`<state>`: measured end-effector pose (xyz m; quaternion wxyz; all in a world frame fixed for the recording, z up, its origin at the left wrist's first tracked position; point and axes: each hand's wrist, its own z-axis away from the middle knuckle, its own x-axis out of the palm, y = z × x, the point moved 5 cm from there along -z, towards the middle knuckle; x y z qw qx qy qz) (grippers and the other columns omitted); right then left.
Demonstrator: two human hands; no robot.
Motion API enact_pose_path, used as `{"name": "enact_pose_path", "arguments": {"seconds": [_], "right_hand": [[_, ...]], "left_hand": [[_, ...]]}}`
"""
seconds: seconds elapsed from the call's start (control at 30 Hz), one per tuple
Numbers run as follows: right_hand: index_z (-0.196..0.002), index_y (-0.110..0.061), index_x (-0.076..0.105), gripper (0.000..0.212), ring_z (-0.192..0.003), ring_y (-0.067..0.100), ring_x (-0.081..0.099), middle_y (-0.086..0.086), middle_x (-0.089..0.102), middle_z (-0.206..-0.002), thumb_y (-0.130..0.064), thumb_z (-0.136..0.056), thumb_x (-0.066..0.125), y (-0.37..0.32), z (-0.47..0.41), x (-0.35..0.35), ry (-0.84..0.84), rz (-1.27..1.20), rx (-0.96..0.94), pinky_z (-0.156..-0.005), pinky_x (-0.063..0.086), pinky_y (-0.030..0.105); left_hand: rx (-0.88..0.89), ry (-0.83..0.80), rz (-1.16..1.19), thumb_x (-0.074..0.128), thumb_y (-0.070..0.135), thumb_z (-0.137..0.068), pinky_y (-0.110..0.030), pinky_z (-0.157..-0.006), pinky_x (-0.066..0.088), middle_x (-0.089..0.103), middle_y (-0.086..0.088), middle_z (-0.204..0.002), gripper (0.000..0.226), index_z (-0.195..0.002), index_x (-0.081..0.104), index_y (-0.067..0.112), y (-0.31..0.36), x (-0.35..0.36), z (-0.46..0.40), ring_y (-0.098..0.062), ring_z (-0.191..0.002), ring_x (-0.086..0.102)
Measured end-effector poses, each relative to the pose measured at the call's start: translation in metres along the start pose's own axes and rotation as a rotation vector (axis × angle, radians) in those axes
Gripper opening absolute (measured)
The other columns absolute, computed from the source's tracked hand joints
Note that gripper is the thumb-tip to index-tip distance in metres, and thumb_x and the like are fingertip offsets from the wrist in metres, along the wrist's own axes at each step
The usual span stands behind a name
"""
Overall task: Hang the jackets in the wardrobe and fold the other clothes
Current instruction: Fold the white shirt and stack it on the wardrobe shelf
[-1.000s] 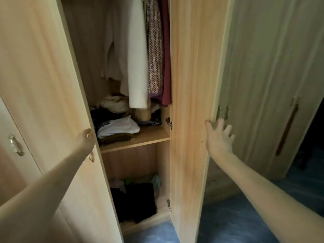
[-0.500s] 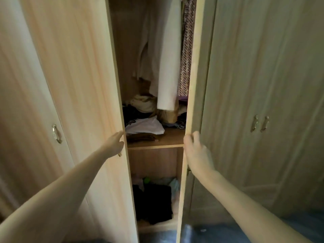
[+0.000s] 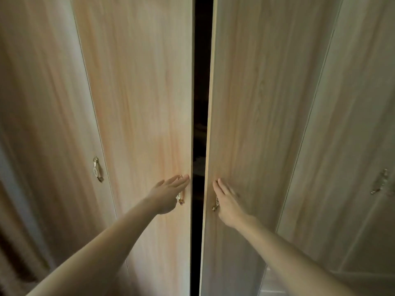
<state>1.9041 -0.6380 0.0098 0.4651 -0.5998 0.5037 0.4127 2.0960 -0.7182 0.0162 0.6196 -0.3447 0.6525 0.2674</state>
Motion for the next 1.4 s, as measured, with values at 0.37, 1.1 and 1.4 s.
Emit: {"name": "enact_pose_path", "arguments": {"seconds": [0.37, 1.1, 1.4], "right_hand": [[-0.155, -0.023, -0.003, 0.082, -0.138, 0.016, 0.034, -0.010, -0.011, -0.162, -0.007, -0.090, 0.044, -0.003, -0.074, 0.034, 0.084, 0.035, 0.115, -0.085, 0.047, 0.033], [-0.154, -0.022, -0.006, 0.088, -0.128, 0.022, 0.045, -0.008, -0.017, -0.160, -0.014, -0.089, 0.053, -0.008, -0.138, 0.047, -0.013, -0.044, 0.300, -0.074, 0.042, 0.030], [-0.150, -0.022, 0.020, 0.067, -0.136, 0.027, 0.033, -0.008, 0.002, -0.162, -0.028, -0.090, 0.049, 0.013, -0.069, -0.010, -0.039, 0.000, 0.224, -0.096, 0.044, 0.044]], "left_hand": [[0.105, 0.257, -0.101, 0.074, 0.010, -0.066, -0.045, -0.098, 0.048, -0.004, 0.022, -0.158, 0.080, -0.139, 0.048, 0.032, -0.031, 0.026, -0.072, -0.016, -0.137, 0.031], [0.030, 0.115, -0.372, 0.048, 0.027, -0.093, -0.053, -0.115, 0.020, -0.027, 0.003, -0.159, 0.070, -0.153, 0.012, 0.017, -0.026, 0.034, -0.118, -0.026, -0.148, 0.000], [-0.095, 0.034, -0.179, 0.048, 0.036, -0.092, -0.054, -0.119, 0.008, -0.012, -0.001, -0.163, 0.066, -0.151, 0.021, 0.024, 0.012, 0.012, -0.077, -0.025, -0.150, -0.004]]}}
